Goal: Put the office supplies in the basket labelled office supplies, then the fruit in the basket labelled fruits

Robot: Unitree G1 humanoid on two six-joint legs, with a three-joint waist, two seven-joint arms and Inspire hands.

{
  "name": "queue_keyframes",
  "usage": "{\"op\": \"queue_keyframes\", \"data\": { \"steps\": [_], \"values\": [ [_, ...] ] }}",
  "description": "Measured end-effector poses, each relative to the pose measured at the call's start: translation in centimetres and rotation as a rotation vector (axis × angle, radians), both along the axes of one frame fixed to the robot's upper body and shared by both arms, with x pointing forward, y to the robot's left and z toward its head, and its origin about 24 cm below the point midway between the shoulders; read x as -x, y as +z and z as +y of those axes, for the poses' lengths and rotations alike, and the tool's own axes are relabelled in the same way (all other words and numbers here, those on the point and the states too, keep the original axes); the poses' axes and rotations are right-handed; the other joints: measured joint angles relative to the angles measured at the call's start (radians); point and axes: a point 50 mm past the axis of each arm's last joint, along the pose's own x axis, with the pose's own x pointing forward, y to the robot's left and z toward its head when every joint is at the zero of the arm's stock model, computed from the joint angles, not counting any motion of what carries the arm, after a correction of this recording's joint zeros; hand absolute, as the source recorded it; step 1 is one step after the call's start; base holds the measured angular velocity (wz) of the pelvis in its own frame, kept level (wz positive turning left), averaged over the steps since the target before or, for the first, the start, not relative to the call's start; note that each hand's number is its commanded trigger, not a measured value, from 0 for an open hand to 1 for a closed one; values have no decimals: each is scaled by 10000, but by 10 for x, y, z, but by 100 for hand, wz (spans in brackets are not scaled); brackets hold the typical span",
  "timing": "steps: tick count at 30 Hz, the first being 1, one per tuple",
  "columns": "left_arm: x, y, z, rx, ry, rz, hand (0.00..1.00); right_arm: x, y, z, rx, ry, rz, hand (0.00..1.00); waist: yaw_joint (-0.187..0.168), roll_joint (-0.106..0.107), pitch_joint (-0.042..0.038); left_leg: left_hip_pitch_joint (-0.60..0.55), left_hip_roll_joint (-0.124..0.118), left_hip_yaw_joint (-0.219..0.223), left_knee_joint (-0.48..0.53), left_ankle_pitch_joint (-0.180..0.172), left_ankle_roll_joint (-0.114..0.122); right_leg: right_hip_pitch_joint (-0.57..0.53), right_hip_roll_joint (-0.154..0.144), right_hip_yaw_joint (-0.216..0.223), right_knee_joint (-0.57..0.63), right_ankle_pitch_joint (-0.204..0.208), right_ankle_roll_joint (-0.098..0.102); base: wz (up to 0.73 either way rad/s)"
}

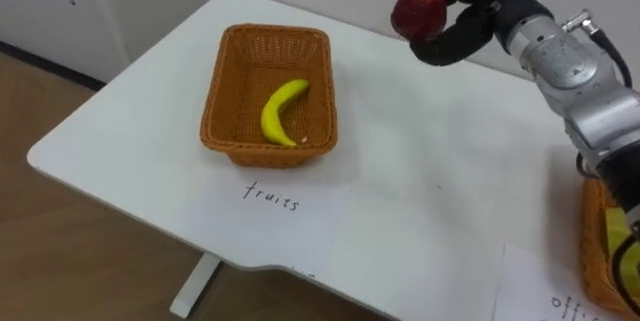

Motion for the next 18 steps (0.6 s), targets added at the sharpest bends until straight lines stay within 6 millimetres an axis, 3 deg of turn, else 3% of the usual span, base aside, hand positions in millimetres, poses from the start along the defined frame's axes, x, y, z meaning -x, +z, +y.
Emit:
{"op": "queue_keyframes", "data": {
  "steps": [3,7,12,18],
  "values": [
    [8,0,1,37,-20,356,0,1,-1,1,2,121,64,100,-19,-100,-18,249,4,-27,-136,4,-7,251,38,-17,-134,-10,22,3],
    [17,-1,0,141,-84,693,0,4,0,8,16,470,23,100,49,-359,65,341,18,-47,-157,7,-17,367,57,-70,-196,-25,38,2],
    [19,-1,0,312,-248,897,0,13,-11,26,-112,1374,348,100,258,-619,66,431,-2,-138,-245,-2,-21,618,189,-117,-521,15,101,7],
    [20,0,1,238,-205,946,0,14,-18,43,-514,1721,580,100,420,-556,116,526,-27,-522,-245,-25,-49,997,288,-431,-838,133,115,17]
  ]
}}
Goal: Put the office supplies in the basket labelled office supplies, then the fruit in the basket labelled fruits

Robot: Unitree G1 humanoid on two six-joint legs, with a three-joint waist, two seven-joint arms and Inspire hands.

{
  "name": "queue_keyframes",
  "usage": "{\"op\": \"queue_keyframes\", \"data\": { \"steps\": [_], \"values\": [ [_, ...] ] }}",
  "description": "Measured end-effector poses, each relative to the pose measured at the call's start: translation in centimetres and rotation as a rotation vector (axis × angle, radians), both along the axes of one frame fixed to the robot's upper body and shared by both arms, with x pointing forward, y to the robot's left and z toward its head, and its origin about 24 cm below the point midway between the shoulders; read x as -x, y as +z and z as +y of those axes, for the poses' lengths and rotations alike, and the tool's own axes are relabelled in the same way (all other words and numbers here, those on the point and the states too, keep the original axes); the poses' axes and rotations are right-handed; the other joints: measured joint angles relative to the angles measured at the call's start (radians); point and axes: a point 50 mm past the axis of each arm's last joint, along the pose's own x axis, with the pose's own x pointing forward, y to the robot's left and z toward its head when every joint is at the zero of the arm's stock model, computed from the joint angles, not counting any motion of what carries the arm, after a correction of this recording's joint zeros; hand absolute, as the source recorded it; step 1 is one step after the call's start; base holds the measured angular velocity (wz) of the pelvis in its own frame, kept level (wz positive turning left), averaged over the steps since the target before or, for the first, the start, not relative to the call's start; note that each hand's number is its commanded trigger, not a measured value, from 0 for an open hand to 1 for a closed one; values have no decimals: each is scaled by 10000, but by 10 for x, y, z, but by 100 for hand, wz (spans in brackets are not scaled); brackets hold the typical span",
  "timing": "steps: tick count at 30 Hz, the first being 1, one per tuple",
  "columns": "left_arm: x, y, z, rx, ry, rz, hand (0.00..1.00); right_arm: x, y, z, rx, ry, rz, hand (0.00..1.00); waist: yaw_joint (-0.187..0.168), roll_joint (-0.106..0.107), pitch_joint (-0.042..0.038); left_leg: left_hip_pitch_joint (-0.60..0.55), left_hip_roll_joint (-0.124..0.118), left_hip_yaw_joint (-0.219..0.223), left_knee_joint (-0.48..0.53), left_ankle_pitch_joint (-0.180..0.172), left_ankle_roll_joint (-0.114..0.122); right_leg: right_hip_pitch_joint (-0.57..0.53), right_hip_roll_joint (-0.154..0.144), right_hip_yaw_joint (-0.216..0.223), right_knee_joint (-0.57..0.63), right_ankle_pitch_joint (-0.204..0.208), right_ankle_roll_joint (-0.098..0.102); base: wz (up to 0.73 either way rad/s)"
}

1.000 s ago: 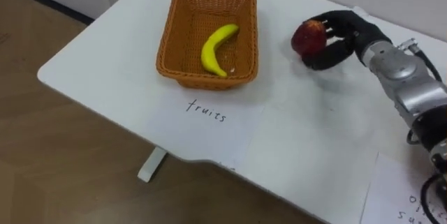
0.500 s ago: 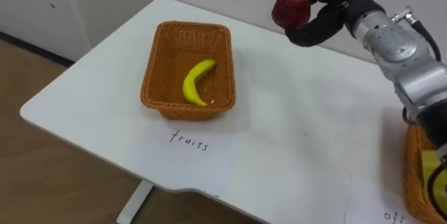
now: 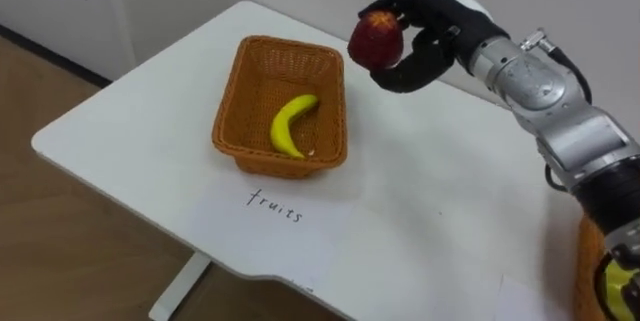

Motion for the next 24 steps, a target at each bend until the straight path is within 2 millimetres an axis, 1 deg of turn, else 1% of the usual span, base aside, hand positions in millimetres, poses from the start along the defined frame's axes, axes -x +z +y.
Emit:
{"op": "queue_keyframes", "data": {
  "steps": [1,2,3,4,5,6,9,10,14,17,19,23,24],
  "values": [
    [1,0,0,-18,-45,40,0,1,-2,-1,-3,-20,68,100,85,29,16,-1,-3,-42,3,-3,-5,64,5,-98,-24,9,-1,15],
    [2,0,0,-18,-38,65,0,1,-3,-1,-17,-34,112,100,126,46,14,6,-5,-61,3,-4,-6,80,5,-121,-22,10,-1,11],
    [6,1,0,-18,-22,120,0,3,-8,-2,-34,-59,237,100,274,93,20,56,-2,-70,1,-9,-13,128,4,-135,-20,10,0,5],
    [10,2,-1,4,-10,146,0,5,-13,-1,-32,-72,382,100,339,148,34,93,-1,-78,-1,-16,-14,220,-2,-180,-22,9,0,6],
    [12,2,-2,15,-3,177,0,6,-17,-2,-36,-87,491,100,351,169,21,98,-1,-88,-1,-22,-9,245,-24,-220,-18,9,1,11],
    [17,3,-3,47,19,245,0,10,-25,-2,37,-121,685,100,388,207,-27,103,-12,-115,2,-26,-5,269,-53,-291,-9,7,4,13],
    [24,4,-5,122,73,441,0,16,-41,-3,193,-201,1076,100,548,314,-38,98,-27,-174,5,-25,-5,313,-65,-368,12,5,7,7],
    [26,4,-4,103,88,490,0,19,-46,-2,212,-203,1203,100,565,340,-28,99,-38,-224,23,-25,-5,354,-75,-393,13,3,9,9],
    [29,5,-5,181,100,596,0,22,-53,-1,363,-156,1394,100,633,358,-25,95,-85,-299,138,-24,-2,422,-97,-488,22,-31,42,9],
    [29,5,-4,182,74,635,0,24,-56,4,408,-40,1439,100,712,338,-34,119,-130,-340,180,-27,7,429,-190,-596,31,-75,64,5],
    [30,5,-2,158,-31,670,0,28,-65,5,436,-17,1661,100,920,330,-30,178,-162,-336,188,-32,20,473,-202,-568,65,-94,80,0],
    [29,7,3,50,-152,805,0,32,-77,13,525,121,2034,100,1041,309,-19,52,-223,-534,377,-64,48,528,-198,-649,40,-135,126,15],
    [28,8,5,65,-224,809,0,33,-81,13,502,61,2162,100,1132,310,-19,43,-232,-537,385,-65,50,518,-210,-650,44,-140,134,9]
  ]
}}
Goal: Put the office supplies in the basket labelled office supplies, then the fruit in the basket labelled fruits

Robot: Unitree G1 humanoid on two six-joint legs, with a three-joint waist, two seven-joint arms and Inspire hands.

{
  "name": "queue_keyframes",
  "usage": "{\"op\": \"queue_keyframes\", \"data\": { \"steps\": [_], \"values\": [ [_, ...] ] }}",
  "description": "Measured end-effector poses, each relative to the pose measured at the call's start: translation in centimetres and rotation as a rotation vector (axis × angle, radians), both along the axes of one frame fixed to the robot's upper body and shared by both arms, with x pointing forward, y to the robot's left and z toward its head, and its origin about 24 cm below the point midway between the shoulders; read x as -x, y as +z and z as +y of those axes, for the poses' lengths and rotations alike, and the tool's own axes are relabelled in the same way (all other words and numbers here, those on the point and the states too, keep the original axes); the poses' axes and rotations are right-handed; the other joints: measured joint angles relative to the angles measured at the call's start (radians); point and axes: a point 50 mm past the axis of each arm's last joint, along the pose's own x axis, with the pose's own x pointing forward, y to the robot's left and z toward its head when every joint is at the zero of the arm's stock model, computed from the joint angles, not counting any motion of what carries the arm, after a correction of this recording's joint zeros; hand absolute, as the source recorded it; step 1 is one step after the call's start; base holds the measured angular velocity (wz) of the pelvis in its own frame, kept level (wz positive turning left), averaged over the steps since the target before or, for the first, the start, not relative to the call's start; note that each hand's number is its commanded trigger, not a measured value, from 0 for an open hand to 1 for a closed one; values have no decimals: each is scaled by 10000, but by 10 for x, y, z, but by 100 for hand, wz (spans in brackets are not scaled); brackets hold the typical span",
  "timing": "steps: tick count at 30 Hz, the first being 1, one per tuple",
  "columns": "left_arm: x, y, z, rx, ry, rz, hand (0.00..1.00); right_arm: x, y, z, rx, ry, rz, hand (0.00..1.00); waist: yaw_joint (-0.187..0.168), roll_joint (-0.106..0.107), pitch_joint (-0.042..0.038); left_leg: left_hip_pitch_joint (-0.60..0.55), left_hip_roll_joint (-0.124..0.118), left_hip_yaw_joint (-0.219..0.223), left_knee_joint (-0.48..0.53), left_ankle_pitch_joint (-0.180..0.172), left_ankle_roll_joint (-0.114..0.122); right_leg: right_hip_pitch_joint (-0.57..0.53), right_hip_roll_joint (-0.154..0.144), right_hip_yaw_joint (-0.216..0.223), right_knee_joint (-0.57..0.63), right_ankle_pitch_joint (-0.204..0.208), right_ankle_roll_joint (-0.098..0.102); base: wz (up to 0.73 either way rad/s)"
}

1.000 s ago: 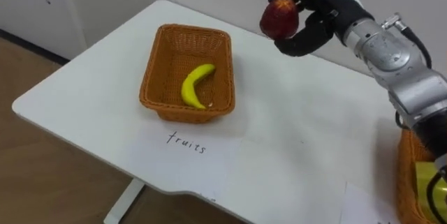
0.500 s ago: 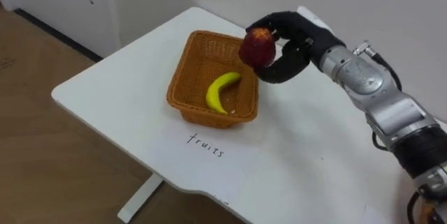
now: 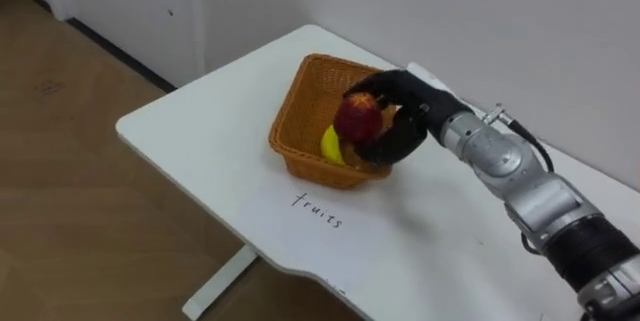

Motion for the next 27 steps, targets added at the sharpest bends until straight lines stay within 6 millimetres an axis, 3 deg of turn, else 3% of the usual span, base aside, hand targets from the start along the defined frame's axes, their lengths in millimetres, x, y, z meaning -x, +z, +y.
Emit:
{"op": "queue_keyframes", "data": {
  "steps": [3,6,7,8,9,10,27],
  "values": [
    [-2,3,6,-66,-142,54,0,0,-2,-1,-80,-127,154,100,212,-54,-31,-288,-7,-15,148,-9,16,-180,-11,-88,44,0,2,9],
    [-1,5,9,-85,-171,115,0,0,-2,-2,-409,-301,251,100,174,-76,-41,-532,-57,-14,270,-12,33,-337,-28,-229,141,-7,15,14],
    [-2,6,10,-122,-200,94,0,0,-3,-3,-473,-392,310,95,198,-86,-37,-559,-63,-7,296,-23,50,-361,-33,-225,150,-19,33,6],
    [-3,6,11,-128,-222,64,0,-1,-4,-4,-531,-465,345,79,226,-89,-36,-582,-62,-2,320,-31,59,-387,-32,-220,160,-19,33,0],
    [-6,7,11,-102,-274,-38,0,-1,-4,-6,-660,-625,397,25,247,-103,-39,-668,-59,2,346,-32,60,-479,-34,-222,192,-18,32,0],
    [-9,7,11,-49,-316,-132,0,-2,-5,-8,-770,-749,432,0,249,-102,-36,-722,-60,9,356,-32,61,-543,-43,-220,228,-17,30,0],
    [-22,10,12,3,-566,-550,0,-3,-8,-15,-1518,-1604,683,0,261,-372,68,-1087,-54,5,441,-35,63,-862,-27,-194,250,-23,16,0]
  ]
}}
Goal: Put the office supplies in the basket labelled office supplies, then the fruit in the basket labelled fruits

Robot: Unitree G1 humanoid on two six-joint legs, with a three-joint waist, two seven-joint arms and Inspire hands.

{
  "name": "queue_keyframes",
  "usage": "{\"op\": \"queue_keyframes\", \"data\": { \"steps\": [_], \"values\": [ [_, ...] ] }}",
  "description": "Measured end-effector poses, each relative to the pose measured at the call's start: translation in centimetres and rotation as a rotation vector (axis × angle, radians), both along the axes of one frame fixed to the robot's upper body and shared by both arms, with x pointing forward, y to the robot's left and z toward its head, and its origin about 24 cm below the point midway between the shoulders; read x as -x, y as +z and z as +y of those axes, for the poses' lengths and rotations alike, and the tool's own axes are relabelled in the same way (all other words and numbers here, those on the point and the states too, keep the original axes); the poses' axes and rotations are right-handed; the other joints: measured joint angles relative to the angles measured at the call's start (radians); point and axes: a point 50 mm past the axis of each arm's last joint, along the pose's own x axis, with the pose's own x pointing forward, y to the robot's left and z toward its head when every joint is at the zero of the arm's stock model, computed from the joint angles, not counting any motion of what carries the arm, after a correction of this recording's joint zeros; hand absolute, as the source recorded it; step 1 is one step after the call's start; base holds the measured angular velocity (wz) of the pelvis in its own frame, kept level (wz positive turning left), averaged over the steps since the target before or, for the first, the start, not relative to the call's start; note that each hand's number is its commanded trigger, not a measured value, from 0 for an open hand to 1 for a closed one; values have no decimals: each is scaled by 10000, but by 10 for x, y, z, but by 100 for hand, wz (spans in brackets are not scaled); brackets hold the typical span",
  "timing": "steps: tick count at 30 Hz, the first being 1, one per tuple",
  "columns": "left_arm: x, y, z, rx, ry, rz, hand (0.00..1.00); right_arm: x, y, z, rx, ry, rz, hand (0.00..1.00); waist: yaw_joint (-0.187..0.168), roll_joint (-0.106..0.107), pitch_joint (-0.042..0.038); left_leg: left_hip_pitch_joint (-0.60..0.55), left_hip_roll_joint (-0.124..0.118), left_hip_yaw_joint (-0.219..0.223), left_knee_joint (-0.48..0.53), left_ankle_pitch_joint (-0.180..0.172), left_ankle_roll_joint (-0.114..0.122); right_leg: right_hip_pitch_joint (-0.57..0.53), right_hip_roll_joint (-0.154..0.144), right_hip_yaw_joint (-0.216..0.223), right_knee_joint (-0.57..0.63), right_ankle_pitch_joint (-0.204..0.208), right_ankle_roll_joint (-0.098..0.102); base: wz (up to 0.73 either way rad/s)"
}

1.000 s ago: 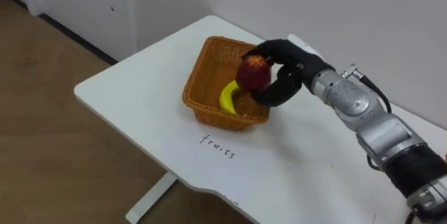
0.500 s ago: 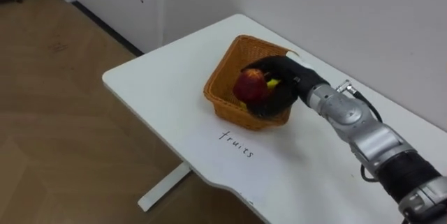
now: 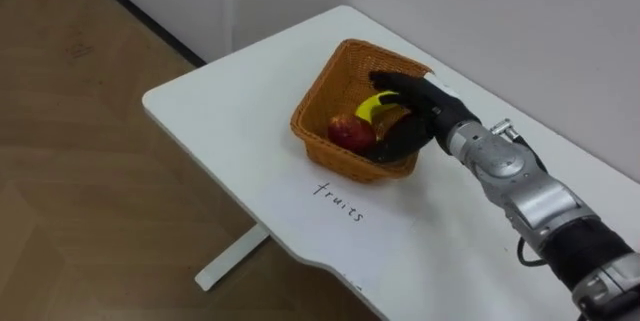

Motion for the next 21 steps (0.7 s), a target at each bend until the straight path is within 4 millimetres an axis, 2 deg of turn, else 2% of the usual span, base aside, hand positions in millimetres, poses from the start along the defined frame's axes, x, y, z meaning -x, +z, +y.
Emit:
{"op": "queue_keyframes", "data": {
  "steps": [11,16,21],
  "values": [
    [5,0,1,-81,156,113,0,0,0,0,253,68,-60,0,-50,20,11,239,0,1,-81,0,0,197,15,40,38,7,4,0],
    [12,0,0,-119,257,251,0,-1,10,4,209,315,-495,0,-201,7,-21,381,-2,14,-152,2,-1,282,55,183,-140,16,7,-2],
    [12,-1,-3,-15,292,224,0,-3,18,3,265,361,-840,0,-374,125,-78,461,1,62,-204,2,2,309,91,413,-141,33,-2,-4]
  ]
}}
